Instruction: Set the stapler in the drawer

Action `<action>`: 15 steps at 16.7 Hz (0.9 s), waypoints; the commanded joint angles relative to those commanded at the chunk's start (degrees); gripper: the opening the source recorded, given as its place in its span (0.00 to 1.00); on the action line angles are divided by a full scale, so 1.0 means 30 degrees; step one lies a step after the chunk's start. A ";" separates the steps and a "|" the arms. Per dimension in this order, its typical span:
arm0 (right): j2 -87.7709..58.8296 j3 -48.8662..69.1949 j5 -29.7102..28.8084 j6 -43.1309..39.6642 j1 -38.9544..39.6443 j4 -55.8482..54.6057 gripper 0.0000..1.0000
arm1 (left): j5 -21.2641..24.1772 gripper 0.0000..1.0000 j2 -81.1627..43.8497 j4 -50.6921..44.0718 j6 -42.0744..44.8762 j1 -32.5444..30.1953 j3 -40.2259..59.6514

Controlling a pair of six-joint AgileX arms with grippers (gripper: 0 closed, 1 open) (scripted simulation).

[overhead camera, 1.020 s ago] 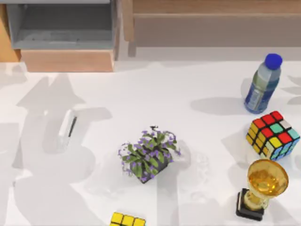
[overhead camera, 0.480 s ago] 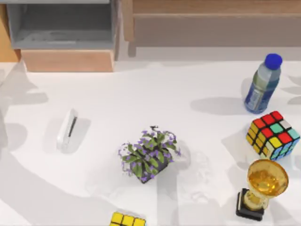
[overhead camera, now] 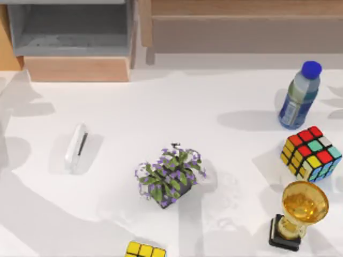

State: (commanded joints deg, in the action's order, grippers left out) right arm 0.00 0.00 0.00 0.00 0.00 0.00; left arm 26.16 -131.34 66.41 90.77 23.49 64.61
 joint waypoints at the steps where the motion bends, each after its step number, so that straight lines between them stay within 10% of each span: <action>1: 0.0000 0.0000 0.0000 0.0000 0.0000 0.0000 1.00 | -0.0072 1.00 -0.0185 -0.0188 -0.0001 -0.0067 0.0380; 8: 0.0000 0.0000 0.0000 0.0000 0.0000 0.0000 1.00 | -0.0310 1.00 -0.0801 -0.0851 -0.0009 -0.0317 0.1660; 15: 0.0000 0.0000 0.0000 0.0000 0.0000 0.0000 1.00 | -0.0310 0.47 -0.0801 -0.0851 -0.0009 -0.0317 0.1660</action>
State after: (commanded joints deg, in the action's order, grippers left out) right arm 0.00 0.00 0.00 0.00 0.00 0.00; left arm 25.23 -133.74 63.86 90.74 22.54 69.59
